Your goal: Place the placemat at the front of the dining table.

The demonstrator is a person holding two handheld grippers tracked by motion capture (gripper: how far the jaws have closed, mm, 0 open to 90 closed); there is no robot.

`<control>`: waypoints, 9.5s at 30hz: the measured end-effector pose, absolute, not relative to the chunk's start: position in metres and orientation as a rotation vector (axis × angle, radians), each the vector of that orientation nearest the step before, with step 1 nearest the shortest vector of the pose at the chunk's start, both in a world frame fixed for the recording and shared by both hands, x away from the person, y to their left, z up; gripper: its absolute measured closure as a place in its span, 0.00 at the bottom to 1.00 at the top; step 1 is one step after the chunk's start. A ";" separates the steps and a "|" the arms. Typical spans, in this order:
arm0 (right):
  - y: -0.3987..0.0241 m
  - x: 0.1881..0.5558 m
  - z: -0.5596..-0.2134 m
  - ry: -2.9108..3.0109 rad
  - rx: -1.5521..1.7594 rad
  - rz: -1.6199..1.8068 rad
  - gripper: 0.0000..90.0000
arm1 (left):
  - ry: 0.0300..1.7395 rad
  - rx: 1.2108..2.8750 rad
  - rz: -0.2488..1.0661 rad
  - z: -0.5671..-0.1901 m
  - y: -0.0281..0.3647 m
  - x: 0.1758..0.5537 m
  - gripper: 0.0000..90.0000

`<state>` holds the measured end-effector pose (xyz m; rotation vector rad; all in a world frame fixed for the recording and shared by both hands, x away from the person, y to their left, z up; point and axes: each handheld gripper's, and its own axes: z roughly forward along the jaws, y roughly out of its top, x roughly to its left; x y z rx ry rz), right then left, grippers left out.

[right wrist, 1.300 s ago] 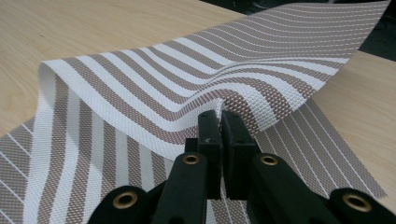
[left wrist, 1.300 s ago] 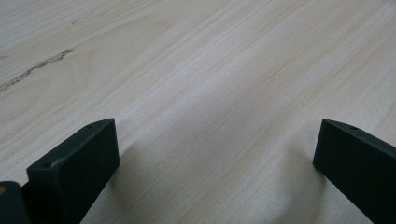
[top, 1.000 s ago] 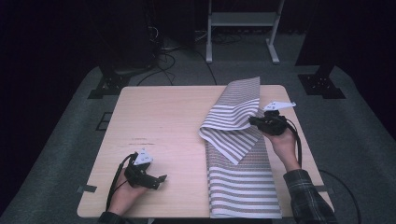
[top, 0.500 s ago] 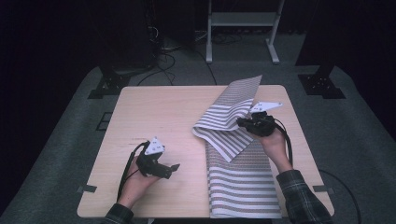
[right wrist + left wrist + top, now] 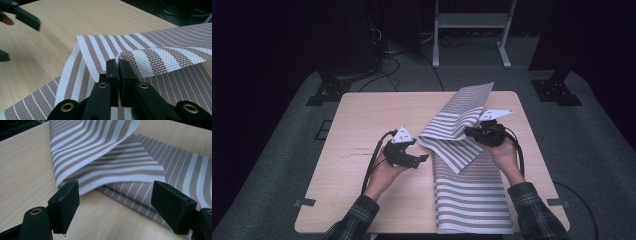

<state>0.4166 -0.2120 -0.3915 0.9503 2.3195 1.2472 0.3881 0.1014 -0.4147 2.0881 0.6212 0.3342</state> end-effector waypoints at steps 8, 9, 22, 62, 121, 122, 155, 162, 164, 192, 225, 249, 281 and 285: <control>-0.214 0.417 -0.391 2.321 0.969 1.269 0.97 | 0.583 2.075 0.323 -0.412 0.069 0.415 0.28; -0.214 0.417 -0.391 2.321 0.969 1.272 0.97 | 0.572 2.070 0.325 -0.411 0.065 0.417 0.28; -0.207 0.413 -0.388 2.333 0.943 1.306 0.97 | 0.479 2.117 0.314 -0.419 0.016 0.436 0.29; -0.209 0.378 -0.453 2.491 1.010 1.280 0.54 | 0.576 2.139 0.267 -0.422 0.015 0.449 1.00; -0.255 0.393 -0.433 2.359 1.030 1.132 0.96 | 0.836 1.927 0.391 -0.411 0.148 0.446 1.00; -0.256 0.394 -0.432 2.354 1.039 1.137 0.96 | 0.841 1.919 0.390 -0.411 0.151 0.445 1.00; -0.269 0.407 -0.427 2.282 1.074 1.128 0.96 | 0.964 1.985 0.554 -0.408 0.214 0.416 0.54; -0.274 0.408 -0.427 2.267 1.090 1.130 0.96 | 1.002 1.925 0.555 -0.405 0.236 0.413 0.50; -0.274 0.408 -0.427 2.266 1.087 1.125 0.96 | 1.001 1.946 0.549 -0.409 0.237 0.414 0.53; -0.298 0.422 -0.423 2.218 1.181 1.151 0.51 | 1.046 2.122 0.468 -0.456 0.223 0.435 0.63; -0.276 0.464 -0.469 2.300 1.290 0.857 1.00 | 1.090 2.148 0.500 -0.470 0.216 0.454 0.66; -0.269 0.495 -0.471 2.208 1.341 0.833 1.00 | 1.129 2.175 0.601 -0.467 0.206 0.487 0.68; -0.290 0.500 -0.450 2.071 1.464 0.971 0.48 | 1.156 2.085 0.588 -0.450 0.210 0.484 0.46; -0.293 0.488 -0.435 2.091 1.460 1.070 0.36 | 1.123 2.083 0.556 -0.442 0.212 0.473 0.33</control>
